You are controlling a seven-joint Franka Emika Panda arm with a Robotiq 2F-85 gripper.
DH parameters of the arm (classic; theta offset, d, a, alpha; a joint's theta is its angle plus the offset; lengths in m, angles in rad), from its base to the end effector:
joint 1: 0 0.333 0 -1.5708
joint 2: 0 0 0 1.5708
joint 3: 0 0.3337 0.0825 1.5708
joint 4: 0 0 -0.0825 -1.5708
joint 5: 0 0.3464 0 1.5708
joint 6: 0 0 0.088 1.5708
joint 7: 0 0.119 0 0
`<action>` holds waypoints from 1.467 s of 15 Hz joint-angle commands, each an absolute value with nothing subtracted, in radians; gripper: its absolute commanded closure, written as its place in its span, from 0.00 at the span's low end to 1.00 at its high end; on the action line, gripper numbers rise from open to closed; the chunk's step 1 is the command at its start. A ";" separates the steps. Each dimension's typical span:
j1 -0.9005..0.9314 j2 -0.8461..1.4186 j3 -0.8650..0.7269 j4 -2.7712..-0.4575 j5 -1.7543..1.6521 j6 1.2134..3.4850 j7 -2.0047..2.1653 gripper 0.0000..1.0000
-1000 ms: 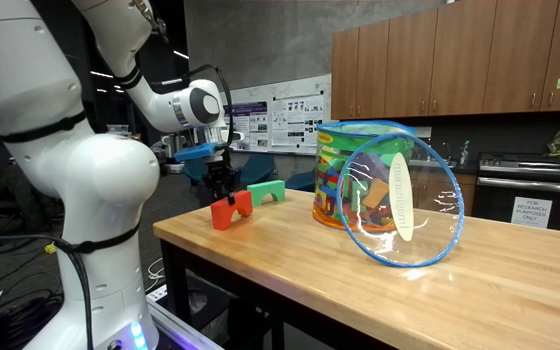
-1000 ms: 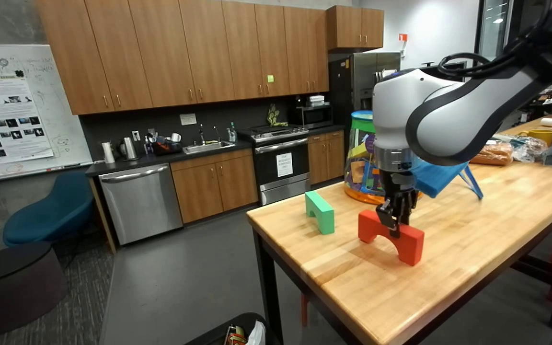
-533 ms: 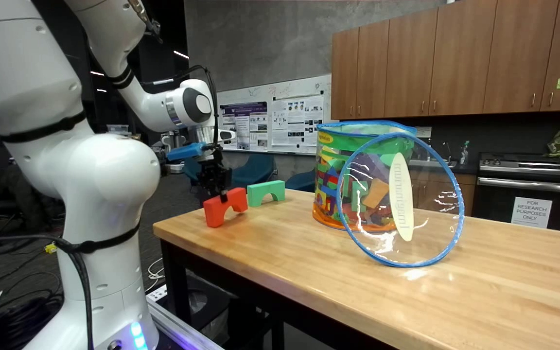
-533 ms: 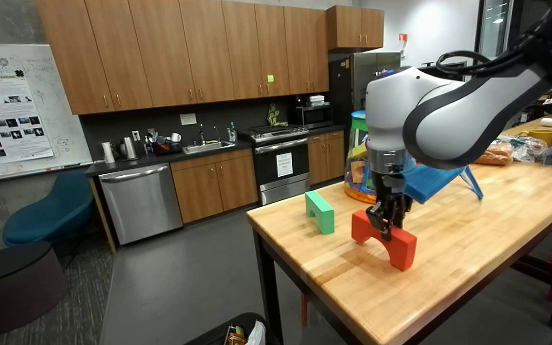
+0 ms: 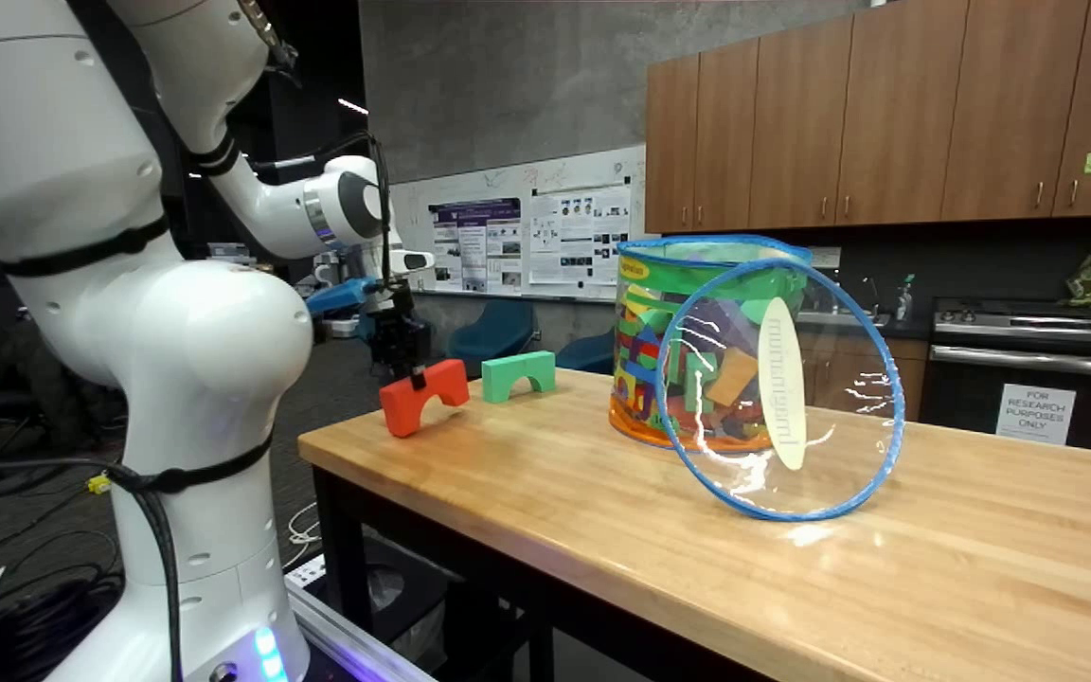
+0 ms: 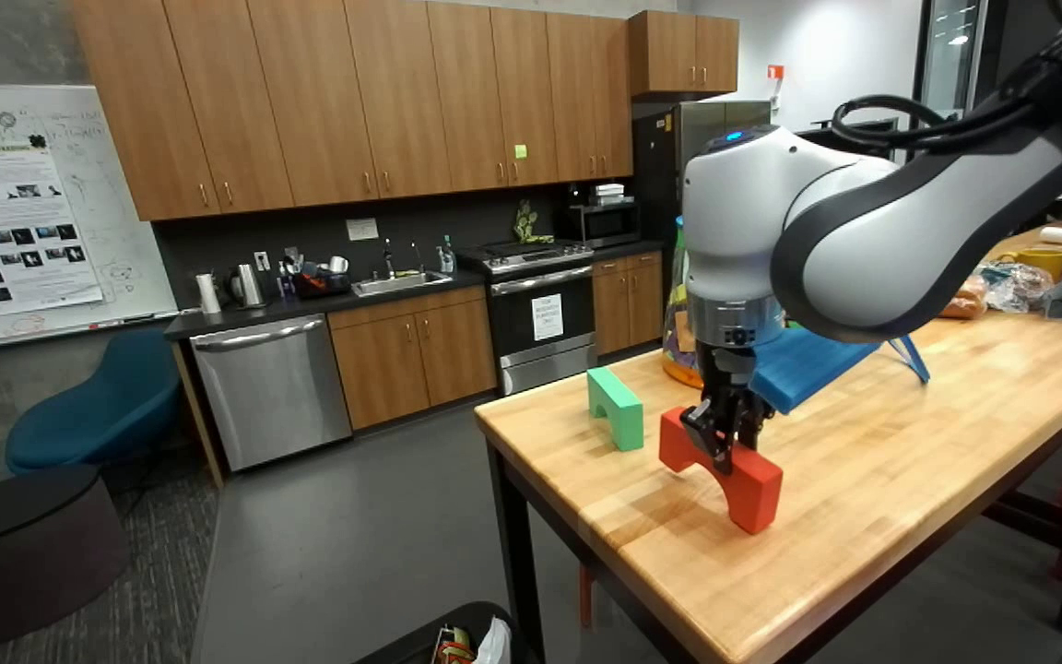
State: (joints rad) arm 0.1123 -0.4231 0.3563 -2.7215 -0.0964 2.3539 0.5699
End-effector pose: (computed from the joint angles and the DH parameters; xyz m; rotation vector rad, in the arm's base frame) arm 0.3125 0.1521 0.3801 2.9609 -0.0904 0.1881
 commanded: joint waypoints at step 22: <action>0.145 -0.079 0.370 -2.391 -0.360 2.232 0.895 0.85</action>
State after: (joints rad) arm 0.1185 -0.1246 0.4035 -2.4447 -0.3339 2.2692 0.8701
